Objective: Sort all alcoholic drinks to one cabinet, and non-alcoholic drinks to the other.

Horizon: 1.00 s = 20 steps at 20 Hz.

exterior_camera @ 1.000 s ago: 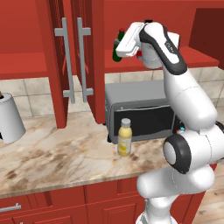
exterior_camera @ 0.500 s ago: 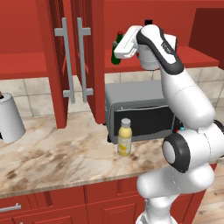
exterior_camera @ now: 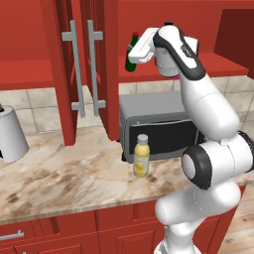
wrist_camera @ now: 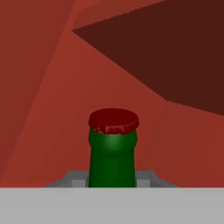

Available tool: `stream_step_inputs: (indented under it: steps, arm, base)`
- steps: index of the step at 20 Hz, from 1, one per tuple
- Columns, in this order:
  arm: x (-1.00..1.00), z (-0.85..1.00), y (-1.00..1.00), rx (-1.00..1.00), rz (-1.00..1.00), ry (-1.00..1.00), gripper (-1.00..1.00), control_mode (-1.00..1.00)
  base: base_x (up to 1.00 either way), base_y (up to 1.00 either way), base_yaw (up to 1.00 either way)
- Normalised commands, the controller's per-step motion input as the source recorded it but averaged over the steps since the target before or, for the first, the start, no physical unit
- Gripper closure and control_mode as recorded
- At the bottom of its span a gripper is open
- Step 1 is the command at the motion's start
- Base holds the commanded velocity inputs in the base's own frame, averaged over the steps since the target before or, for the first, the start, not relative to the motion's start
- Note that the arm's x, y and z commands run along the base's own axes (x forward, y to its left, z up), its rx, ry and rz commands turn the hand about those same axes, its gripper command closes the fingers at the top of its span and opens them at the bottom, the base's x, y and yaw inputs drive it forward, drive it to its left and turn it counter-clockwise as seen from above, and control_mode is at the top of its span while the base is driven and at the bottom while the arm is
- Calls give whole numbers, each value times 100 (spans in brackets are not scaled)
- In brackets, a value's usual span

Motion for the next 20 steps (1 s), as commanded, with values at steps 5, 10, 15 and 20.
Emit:
stream_step_inputs:
  steps: [5,10,15,20]
  arm:
    - [21,-10,0,3,0,-2,100,-100]
    - [25,-8,1,3,0,-3,100,-100]
    - [29,-10,3,2,0,0,100,-100]
    - [29,-20,10,1,0,0,100,-100]
  base:
    - [0,0,0]
    - [0,0,0]
    - [0,0,0]
    - [0,0,0]
